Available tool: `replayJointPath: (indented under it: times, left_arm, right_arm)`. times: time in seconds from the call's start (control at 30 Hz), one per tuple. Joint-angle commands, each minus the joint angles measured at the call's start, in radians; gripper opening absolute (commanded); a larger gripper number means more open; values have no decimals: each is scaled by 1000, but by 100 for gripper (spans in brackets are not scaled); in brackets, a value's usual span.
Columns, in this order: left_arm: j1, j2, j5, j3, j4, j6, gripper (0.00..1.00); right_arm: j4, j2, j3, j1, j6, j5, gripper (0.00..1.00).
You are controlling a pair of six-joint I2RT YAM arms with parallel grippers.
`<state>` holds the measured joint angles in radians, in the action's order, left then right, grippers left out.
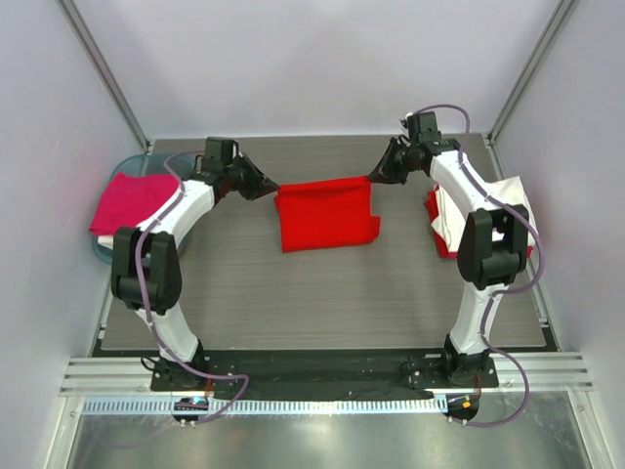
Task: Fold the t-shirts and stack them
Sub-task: Fold the tshirt
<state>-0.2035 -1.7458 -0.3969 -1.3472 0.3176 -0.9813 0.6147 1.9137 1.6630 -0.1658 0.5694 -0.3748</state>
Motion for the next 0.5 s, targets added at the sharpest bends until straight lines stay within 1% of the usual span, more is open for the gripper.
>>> replayJointPath:
  times: [0.0, 0.07, 0.13, 0.17, 0.2, 0.27, 0.3, 0.37, 0.4, 0.43, 0.47]
  left_arm:
    - [21, -64, -5, -78, -58, 20, 0]
    - [23, -130, -14, -121, -68, 12, 0]
    - [29, -171, -25, -164, -74, 3, 0]
    - [29, -214, -29, -176, -77, 0, 0]
    - [32, -233, -28, -188, -81, -2, 2]
    - [35, -277, -13, -220, -119, -2, 5]
    - [42, -337, -13, -236, -141, -2, 15]
    - [50, -400, -10, -306, -175, 0, 39]
    - [55, -462, -22, -332, -193, 4, 51]
    - [56, -484, -29, -381, -201, 12, 57]
    - [56, -500, -34, -398, -201, 27, 64]
  right_arm:
    - [-23, 65, 113, 28, -17, -6, 2]
    - [-23, 96, 135, 34, -11, -6, 5]
    - [-26, 146, 167, 32, -8, -6, 12]
    - [-27, 163, 178, 32, -8, -6, 21]
    - [-30, 182, 199, 32, -8, -10, 33]
    - [-39, 229, 219, 34, -8, -4, 48]
    - [-87, 241, 227, 35, -14, -15, 59]
    - [-191, 239, 190, 35, -5, -3, 69]
    - [-301, 231, 131, 35, 1, 13, 76]
    - [-346, 222, 103, 34, 10, 16, 78]
    - [-377, 205, 81, 40, 15, 14, 78]
